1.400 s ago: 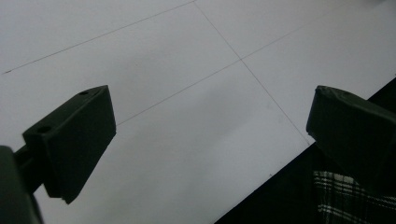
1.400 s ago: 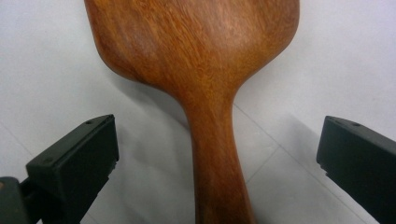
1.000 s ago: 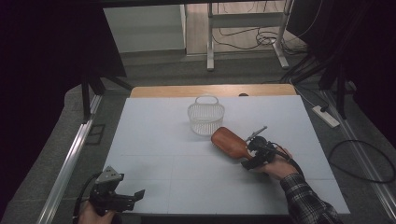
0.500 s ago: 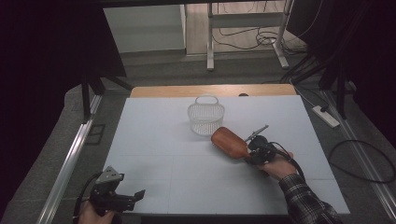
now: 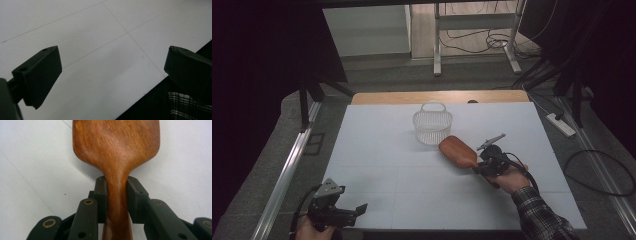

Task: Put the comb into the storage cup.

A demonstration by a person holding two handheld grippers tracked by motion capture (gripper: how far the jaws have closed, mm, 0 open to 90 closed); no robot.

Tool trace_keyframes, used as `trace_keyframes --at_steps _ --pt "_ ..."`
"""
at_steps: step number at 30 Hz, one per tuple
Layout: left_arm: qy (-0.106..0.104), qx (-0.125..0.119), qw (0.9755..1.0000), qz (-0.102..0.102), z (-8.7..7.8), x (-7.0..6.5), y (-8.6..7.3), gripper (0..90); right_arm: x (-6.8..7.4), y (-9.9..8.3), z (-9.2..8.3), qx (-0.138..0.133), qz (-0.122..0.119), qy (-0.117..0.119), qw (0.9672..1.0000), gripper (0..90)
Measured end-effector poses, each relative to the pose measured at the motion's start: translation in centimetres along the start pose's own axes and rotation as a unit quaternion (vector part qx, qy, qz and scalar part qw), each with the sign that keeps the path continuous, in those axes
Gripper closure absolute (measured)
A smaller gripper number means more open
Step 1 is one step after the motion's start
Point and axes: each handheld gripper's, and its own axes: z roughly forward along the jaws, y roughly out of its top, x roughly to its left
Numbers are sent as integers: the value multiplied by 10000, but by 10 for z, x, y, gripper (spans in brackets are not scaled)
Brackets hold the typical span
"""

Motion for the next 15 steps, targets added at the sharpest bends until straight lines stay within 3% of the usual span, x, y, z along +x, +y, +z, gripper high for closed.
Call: trace_keyframes --at_steps 5,15 --pt "-14 -25 9999 166 0 -3 1 22 1 -2 -4 -117 -6 -42 9999 723" --pt "-219 -312 9991 184 -1 -3 3 16 3 -4 -12 -310 -6 -143 9994 723"
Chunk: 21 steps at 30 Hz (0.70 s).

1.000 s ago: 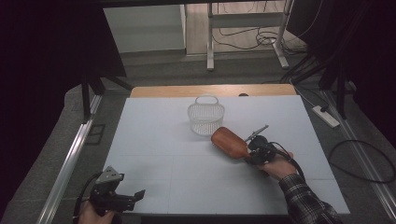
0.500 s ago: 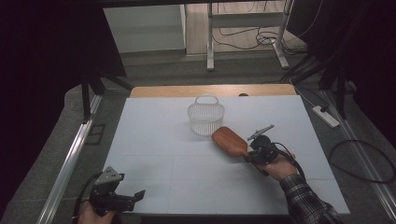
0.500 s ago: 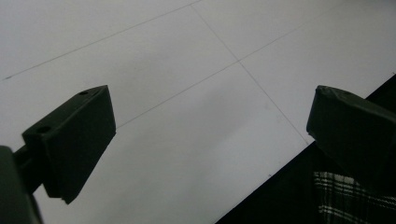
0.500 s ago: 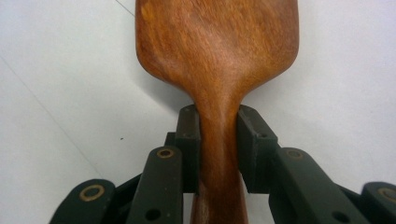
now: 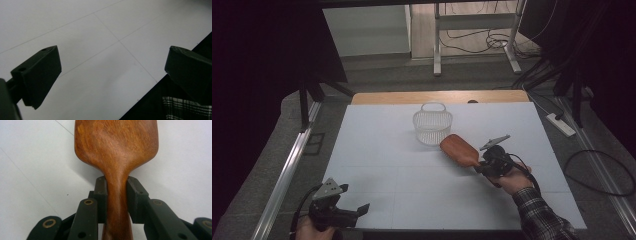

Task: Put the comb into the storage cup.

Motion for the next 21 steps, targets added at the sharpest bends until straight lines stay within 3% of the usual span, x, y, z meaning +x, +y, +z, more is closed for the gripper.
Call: trace_keyframes --at_steps 16,21 --pt "-329 -170 9993 -19 13 -1 18 0 7 -7 -26 -423 -48 93 9990 722" --pt "-322 -214 9992 -50 16 2 26 0 11 -8 -32 -520 -92 108 9985 722"
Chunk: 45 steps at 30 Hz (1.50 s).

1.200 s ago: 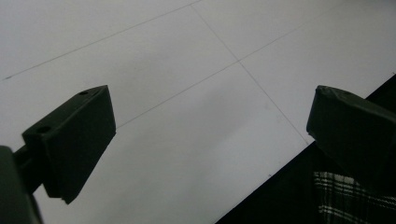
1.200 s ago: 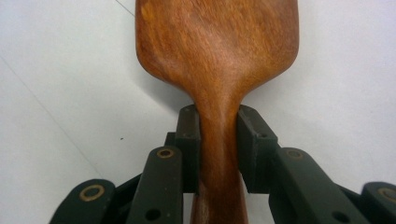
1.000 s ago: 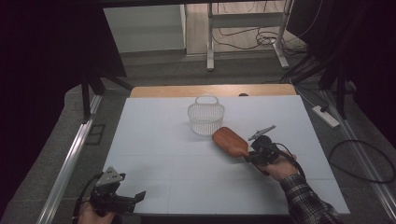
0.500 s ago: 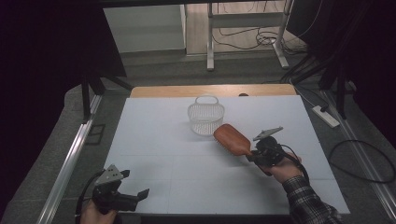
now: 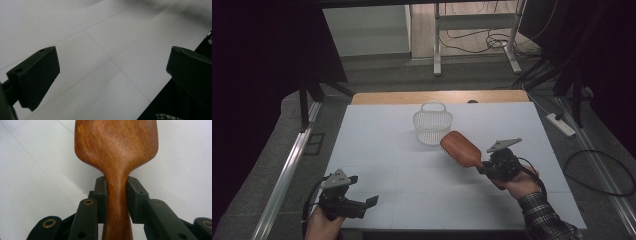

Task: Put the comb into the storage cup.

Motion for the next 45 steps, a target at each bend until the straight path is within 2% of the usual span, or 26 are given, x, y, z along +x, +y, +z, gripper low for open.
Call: trace_keyframes --at_steps 9,12,18,22,32,39,45 --pt "-281 -132 9993 -184 8 8 22 0 4 -3 -10 -178 -20 26 9998 722" --pt "-425 -161 9988 -205 13 9 31 0 5 -4 -16 -278 -22 25 9996 721" --pt "-545 -175 9982 -157 22 8 45 0 7 -5 -21 -374 -9 7 9993 721" --pt "-723 -220 9970 -188 31 5 57 0 9 -6 -26 -469 35 16 9989 721" --pt "-879 -289 9956 -146 45 3 80 0 13 -5 -32 -645 43 43 9979 721" --pt "-1063 -351 9935 -224 55 1 93 0 18 -3 -35 -799 16 43 9968 721" --pt "-1112 -371 9928 -236 62 -1 101 0 23 -1 -36 -893 -4 79 9960 721"
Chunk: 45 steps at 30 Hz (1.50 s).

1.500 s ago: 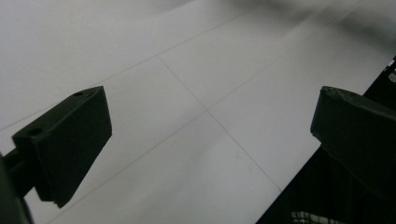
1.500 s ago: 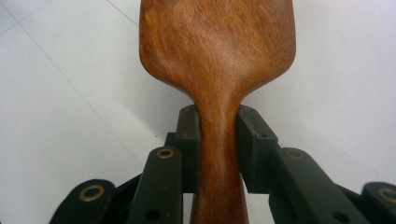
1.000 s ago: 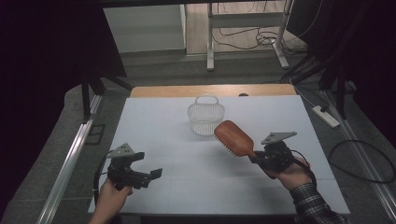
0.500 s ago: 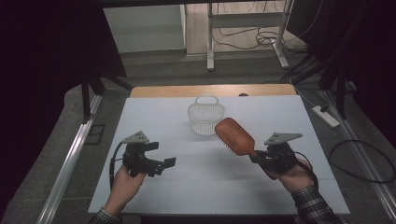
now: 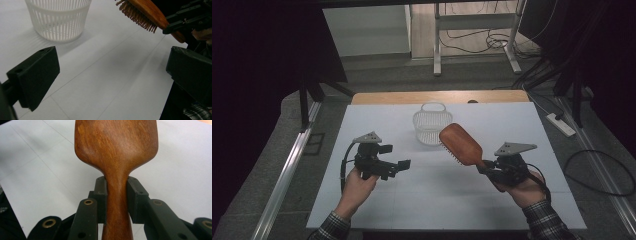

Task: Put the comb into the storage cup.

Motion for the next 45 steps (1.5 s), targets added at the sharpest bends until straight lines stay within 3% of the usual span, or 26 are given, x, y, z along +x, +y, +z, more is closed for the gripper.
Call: trace_keyframes --at_steps 7,12,21,29,45 --pt "-32 61 10000 0 13 -3 9 0 7 3 0 -109 -20 76 9999 721" --pt "-247 -22 9997 -17 18 -2 14 0 10 5 1 -173 -41 94 9998 721" --pt "-343 -9 9994 44 28 -7 23 0 18 8 5 -241 -55 160 9996 721" --pt "-510 -73 9987 -34 37 -8 31 0 24 10 9 -291 -48 177 9994 721" --pt "-813 20 9964 -258 56 -10 22 0 36 11 16 -332 -88 306 9989 721"
